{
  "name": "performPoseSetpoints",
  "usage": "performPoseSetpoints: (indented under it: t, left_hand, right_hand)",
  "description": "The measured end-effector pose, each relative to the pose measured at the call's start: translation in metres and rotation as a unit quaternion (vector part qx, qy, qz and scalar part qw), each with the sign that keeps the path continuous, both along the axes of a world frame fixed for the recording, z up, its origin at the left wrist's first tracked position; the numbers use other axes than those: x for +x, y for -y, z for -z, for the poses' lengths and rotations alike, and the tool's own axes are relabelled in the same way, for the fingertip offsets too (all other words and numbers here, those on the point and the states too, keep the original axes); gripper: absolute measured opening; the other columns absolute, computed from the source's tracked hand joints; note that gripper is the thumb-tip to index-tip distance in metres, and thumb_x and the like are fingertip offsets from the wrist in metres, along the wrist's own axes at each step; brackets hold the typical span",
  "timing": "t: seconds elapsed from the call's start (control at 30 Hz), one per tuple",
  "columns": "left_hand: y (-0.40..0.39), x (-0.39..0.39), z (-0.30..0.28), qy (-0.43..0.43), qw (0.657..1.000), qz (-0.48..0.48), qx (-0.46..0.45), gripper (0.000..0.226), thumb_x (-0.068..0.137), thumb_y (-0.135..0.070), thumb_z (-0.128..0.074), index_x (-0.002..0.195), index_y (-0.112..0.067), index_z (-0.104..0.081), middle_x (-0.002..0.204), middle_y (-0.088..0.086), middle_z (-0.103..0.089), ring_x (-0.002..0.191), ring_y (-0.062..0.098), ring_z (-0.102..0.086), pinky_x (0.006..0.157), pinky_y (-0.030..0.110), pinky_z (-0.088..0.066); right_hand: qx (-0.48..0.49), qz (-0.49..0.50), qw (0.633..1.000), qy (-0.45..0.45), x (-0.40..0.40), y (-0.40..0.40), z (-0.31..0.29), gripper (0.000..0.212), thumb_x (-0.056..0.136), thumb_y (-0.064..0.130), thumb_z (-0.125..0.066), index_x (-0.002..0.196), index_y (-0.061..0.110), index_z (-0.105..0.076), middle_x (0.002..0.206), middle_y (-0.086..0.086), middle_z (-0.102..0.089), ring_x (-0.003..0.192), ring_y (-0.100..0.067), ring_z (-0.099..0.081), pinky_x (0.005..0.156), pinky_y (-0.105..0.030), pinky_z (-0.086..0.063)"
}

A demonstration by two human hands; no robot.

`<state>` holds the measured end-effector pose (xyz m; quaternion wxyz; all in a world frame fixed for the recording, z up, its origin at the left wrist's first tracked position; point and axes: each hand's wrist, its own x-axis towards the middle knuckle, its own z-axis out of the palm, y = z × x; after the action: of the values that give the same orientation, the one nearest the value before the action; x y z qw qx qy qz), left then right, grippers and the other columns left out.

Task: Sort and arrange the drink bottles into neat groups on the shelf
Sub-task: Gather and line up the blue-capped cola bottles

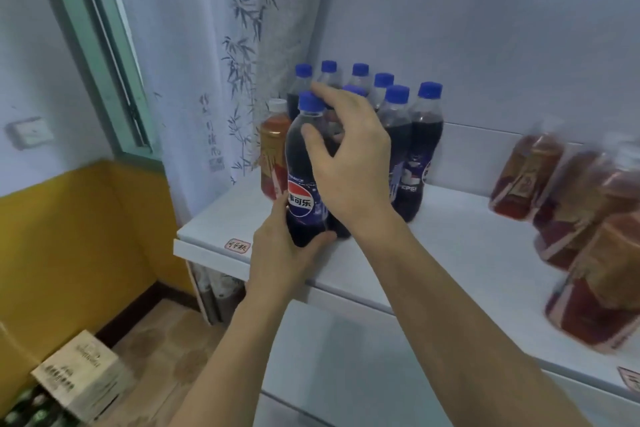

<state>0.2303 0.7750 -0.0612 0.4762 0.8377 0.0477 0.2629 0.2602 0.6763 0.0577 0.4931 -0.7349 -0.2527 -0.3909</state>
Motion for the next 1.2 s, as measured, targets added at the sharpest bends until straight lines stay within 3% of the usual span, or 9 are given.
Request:
performPoseSetpoints:
  t: [0.17,0.27,0.4,0.5,0.6,0.83,0.97,1.07,1.2]
  left_hand:
    - [0.005,-0.012,0.005,0.033,0.999,-0.033,0.011,0.096,0.077,-0.046,-0.086,0.153,-0.033,-0.028,0.149,-0.008,-0.044,0.134,0.009,-0.046,0.106,0.029,-0.043]
    - [0.025,-0.034,0.007,0.193,0.977,-0.086,0.025,0.064,0.088,-0.030,-0.070,0.144,-0.014,-0.043,0.141,0.003,-0.051,0.129,0.013,-0.048,0.106,0.026,-0.042]
    - [0.082,-0.034,-0.012,0.196,0.973,0.102,0.067,0.032,0.092,-0.026,-0.055,0.120,-0.013,-0.062,0.114,-0.001,-0.064,0.104,0.010,-0.059,0.090,0.012,-0.046]
    - [0.145,-0.021,-0.023,0.119,0.957,0.236,0.121,0.031,0.094,-0.026,-0.061,0.125,-0.025,-0.059,0.119,-0.011,-0.062,0.108,0.002,-0.057,0.091,0.012,-0.047]
    - [0.204,-0.022,-0.026,0.121,0.949,0.270,0.106,0.030,0.095,-0.021,-0.066,0.124,-0.028,-0.060,0.118,-0.014,-0.062,0.107,0.001,-0.057,0.088,0.007,-0.045]
    - [0.309,-0.060,-0.063,0.318,0.892,0.316,0.051,0.008,0.091,-0.008,-0.058,0.092,-0.012,-0.065,0.083,-0.010,-0.060,0.073,0.003,-0.054,0.063,0.011,-0.041]
    - [0.359,-0.073,-0.072,0.291,0.891,0.343,0.062,0.013,0.090,-0.008,-0.062,0.098,-0.017,-0.066,0.087,-0.009,-0.064,0.077,0.006,-0.059,0.063,0.013,-0.047]
    - [0.397,-0.072,-0.066,0.225,0.898,0.369,0.085,0.019,0.093,-0.008,-0.064,0.108,-0.019,-0.066,0.094,-0.011,-0.064,0.083,0.006,-0.061,0.066,0.012,-0.049]
    - [0.434,-0.071,-0.044,0.138,0.905,0.392,0.089,0.026,0.095,-0.014,-0.062,0.118,-0.025,-0.062,0.102,-0.017,-0.061,0.091,0.007,-0.062,0.072,0.021,-0.055]
  right_hand:
    - [0.096,-0.042,0.994,-0.042,-0.034,0.023,0.028,0.050,0.090,0.000,-0.069,0.136,0.016,-0.057,0.131,0.004,-0.062,0.118,-0.008,-0.062,0.088,-0.017,-0.055]
    - [0.139,-0.016,0.987,-0.082,-0.058,0.064,0.052,0.042,0.090,-0.002,-0.068,0.125,0.019,-0.060,0.118,0.008,-0.068,0.108,-0.013,-0.067,0.080,-0.019,-0.057]
    - [0.149,0.048,0.980,-0.125,-0.069,0.125,0.056,0.036,0.092,0.001,-0.068,0.118,0.025,-0.061,0.110,0.014,-0.068,0.102,-0.013,-0.068,0.077,-0.024,-0.060]
    - [0.165,0.104,0.976,-0.094,-0.086,0.181,0.043,0.032,0.093,-0.001,-0.067,0.118,0.017,-0.062,0.109,0.007,-0.069,0.100,-0.013,-0.069,0.080,-0.022,-0.059]
    - [0.186,0.154,0.970,-0.031,-0.118,0.241,0.031,0.030,0.091,-0.009,-0.063,0.114,0.010,-0.062,0.103,-0.003,-0.071,0.095,-0.019,-0.071,0.083,-0.025,-0.058]
    - [0.208,0.288,0.934,0.039,-0.120,0.408,-0.007,0.024,0.087,-0.010,-0.056,0.099,0.008,-0.064,0.086,-0.001,-0.066,0.072,-0.016,-0.064,0.062,-0.026,-0.054]
    - [0.092,0.331,0.936,-0.076,-0.034,0.488,-0.042,0.024,0.095,0.007,-0.058,0.115,0.018,-0.064,0.107,0.003,-0.066,0.094,-0.014,-0.066,0.081,-0.027,-0.059]
    - [-0.045,0.312,0.928,-0.200,0.036,0.521,-0.057,0.043,0.100,0.025,-0.057,0.142,0.021,-0.049,0.142,-0.005,-0.052,0.127,-0.021,-0.054,0.103,-0.024,-0.040]
    - [-0.116,0.260,0.917,-0.280,0.061,0.537,-0.042,0.038,0.101,0.023,-0.056,0.138,0.019,-0.046,0.130,-0.006,-0.056,0.115,-0.027,-0.058,0.095,-0.035,-0.047]
